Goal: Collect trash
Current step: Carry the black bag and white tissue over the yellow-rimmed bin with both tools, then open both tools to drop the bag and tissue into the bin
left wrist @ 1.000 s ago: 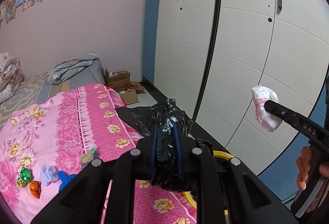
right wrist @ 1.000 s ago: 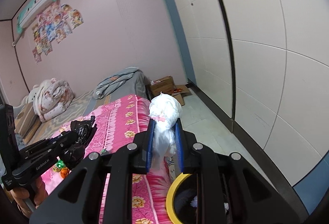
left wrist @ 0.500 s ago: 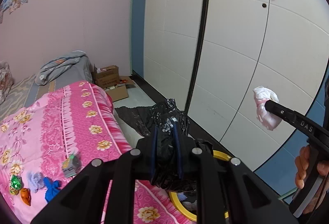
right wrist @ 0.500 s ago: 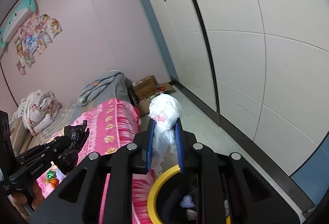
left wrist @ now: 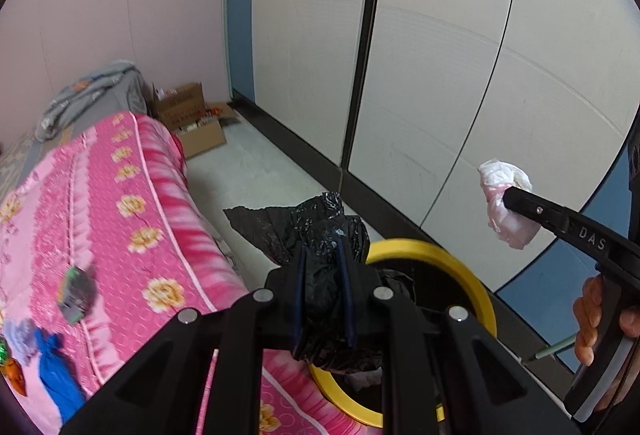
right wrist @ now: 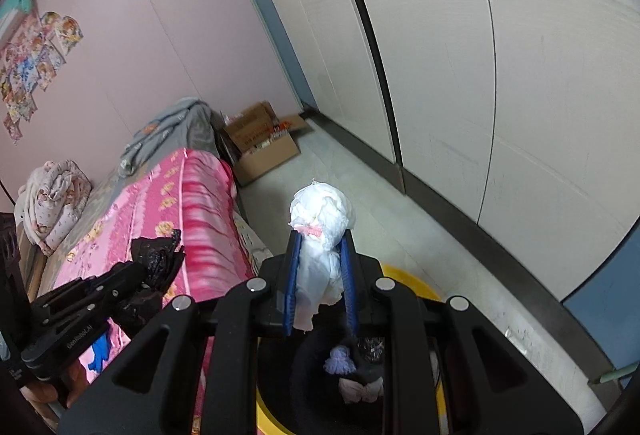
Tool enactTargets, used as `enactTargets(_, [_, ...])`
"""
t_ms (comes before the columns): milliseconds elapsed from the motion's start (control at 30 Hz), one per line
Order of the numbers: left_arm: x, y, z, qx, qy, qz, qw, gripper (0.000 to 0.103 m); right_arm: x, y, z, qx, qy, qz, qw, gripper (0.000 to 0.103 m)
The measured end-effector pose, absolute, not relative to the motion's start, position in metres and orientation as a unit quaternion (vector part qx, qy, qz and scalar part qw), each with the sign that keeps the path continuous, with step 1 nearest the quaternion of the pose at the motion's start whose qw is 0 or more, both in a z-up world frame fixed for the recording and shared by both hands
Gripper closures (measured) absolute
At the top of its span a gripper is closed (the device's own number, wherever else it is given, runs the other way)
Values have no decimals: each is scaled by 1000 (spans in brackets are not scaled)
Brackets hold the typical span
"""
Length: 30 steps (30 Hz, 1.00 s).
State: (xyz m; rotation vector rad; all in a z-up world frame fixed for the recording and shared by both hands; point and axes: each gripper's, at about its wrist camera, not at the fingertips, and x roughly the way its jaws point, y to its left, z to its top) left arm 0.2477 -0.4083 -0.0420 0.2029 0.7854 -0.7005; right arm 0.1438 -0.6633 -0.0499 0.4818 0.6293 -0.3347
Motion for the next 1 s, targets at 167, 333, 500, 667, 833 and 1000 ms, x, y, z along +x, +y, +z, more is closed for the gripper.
enactTargets(167, [247, -419, -76, 101, 404, -337, 845, 88, 151, -665, -86, 248, 334, -165, 894, 85])
enactTargets(333, [247, -425, -100, 104, 425, -338, 833, 88, 151, -667, -112, 255, 351, -175, 884, 85])
enactTargets(500, [243, -426, -101, 102, 424, -345, 831, 88, 150, -664, -114, 249, 352, -181, 884, 84])
enactTargets(667, [240, -421, -95, 92, 419, -345, 835, 82, 146, -661, -108, 240, 345, -193, 887, 82])
enactTargets(833, [240, -410, -90, 80, 417, -341, 839, 68, 140, -658, -104, 240, 345, -204, 884, 64])
enactTargets(1000, [243, -387, -79, 64, 404, -323, 854, 45, 134, -652, -93, 232, 342, -206, 887, 51])
